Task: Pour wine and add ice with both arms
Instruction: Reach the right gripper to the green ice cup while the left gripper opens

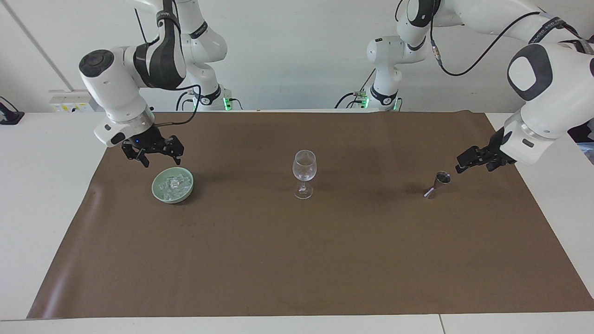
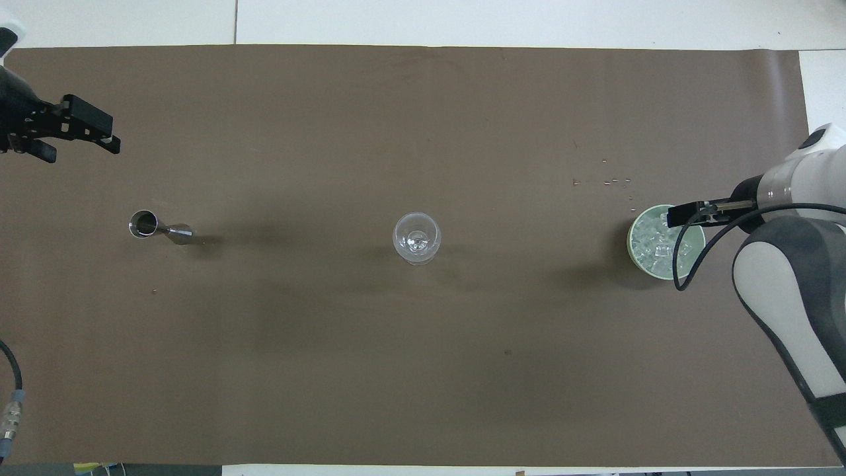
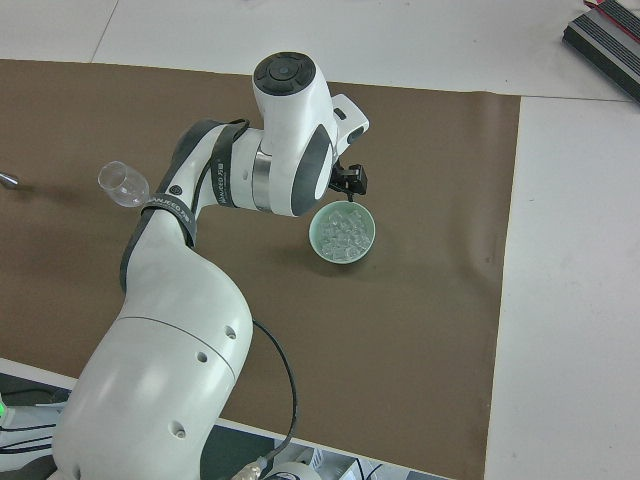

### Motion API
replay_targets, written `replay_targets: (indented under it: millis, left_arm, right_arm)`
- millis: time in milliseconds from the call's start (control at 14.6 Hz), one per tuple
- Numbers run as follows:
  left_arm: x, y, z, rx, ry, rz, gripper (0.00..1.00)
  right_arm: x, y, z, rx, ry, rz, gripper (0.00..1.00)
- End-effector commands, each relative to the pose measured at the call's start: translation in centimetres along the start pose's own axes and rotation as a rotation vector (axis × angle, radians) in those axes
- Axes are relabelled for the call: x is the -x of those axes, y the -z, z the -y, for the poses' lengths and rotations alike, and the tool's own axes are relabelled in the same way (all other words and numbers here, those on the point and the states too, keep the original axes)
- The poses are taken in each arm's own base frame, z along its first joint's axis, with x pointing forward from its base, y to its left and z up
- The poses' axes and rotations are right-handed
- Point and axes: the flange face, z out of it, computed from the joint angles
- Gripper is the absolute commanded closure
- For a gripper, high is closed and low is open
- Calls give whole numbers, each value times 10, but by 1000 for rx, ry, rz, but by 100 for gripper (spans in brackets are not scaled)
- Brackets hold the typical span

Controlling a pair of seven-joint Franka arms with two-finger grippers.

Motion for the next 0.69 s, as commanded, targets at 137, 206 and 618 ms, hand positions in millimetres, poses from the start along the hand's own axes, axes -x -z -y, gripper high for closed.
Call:
replay_targets:
  millis: [137, 206, 618]
  left_arm:
    - [44, -30, 39, 115, 249, 120, 0]
    - [52, -36, 49, 158, 279, 147, 0]
    - [21, -69, 72, 276, 799, 284, 0]
  right_arm:
    - [12, -49, -5, -7, 13, -3, 0]
    - [15, -56, -7, -7, 14, -3, 1]
    - [32, -91, -29, -4, 37, 3, 18]
